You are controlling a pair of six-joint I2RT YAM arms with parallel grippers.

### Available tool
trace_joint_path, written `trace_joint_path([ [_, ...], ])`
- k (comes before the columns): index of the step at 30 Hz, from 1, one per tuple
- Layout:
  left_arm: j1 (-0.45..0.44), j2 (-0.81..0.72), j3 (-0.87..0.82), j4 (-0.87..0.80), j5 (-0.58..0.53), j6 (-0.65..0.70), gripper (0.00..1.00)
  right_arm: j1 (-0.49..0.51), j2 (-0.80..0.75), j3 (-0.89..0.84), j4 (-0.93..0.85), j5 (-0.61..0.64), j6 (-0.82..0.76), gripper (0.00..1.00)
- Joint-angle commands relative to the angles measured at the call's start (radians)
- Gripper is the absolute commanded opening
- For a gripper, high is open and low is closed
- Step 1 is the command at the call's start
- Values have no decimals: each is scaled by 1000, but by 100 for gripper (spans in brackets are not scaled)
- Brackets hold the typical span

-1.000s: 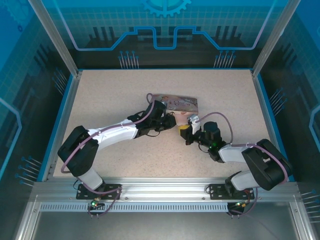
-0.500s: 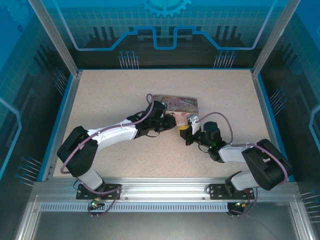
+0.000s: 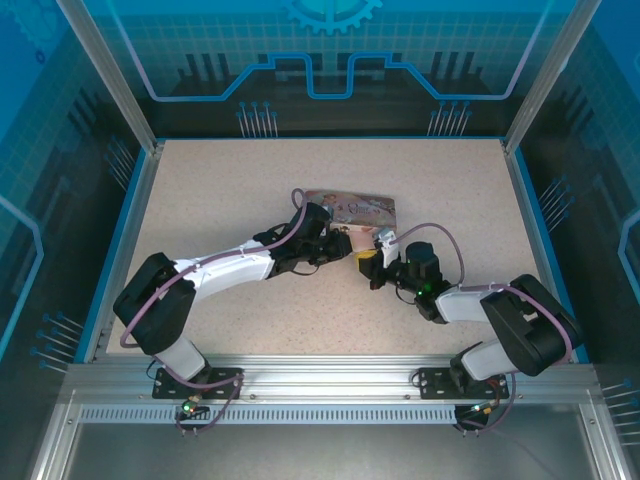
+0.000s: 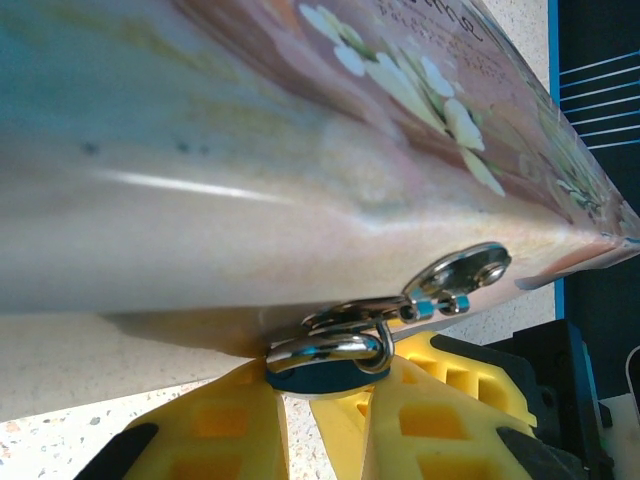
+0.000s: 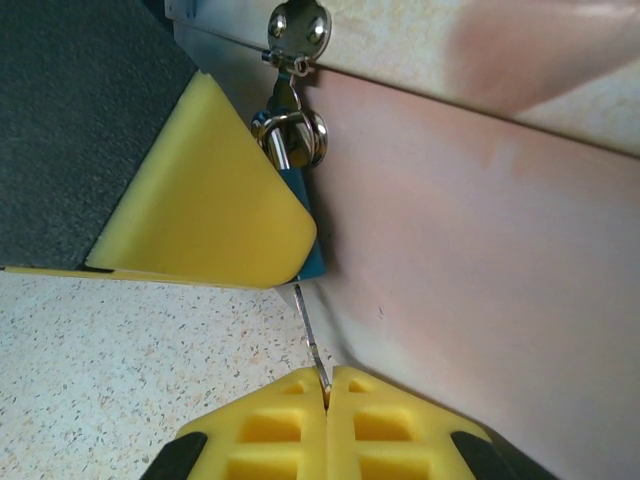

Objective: Unlock a padlock with a key

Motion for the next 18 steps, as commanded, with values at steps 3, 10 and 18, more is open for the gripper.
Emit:
trace_joint_path([
  [3, 6, -40, -6, 65, 29, -9, 0, -10, -17, 18, 34, -20, 9, 0],
  [10, 6, -39, -6, 70, 34, -10, 0, -12, -53, 23, 17, -15, 7, 0],
  [18, 5, -44, -13, 78, 37, -14, 0, -12, -31, 55, -11, -2, 5, 0],
])
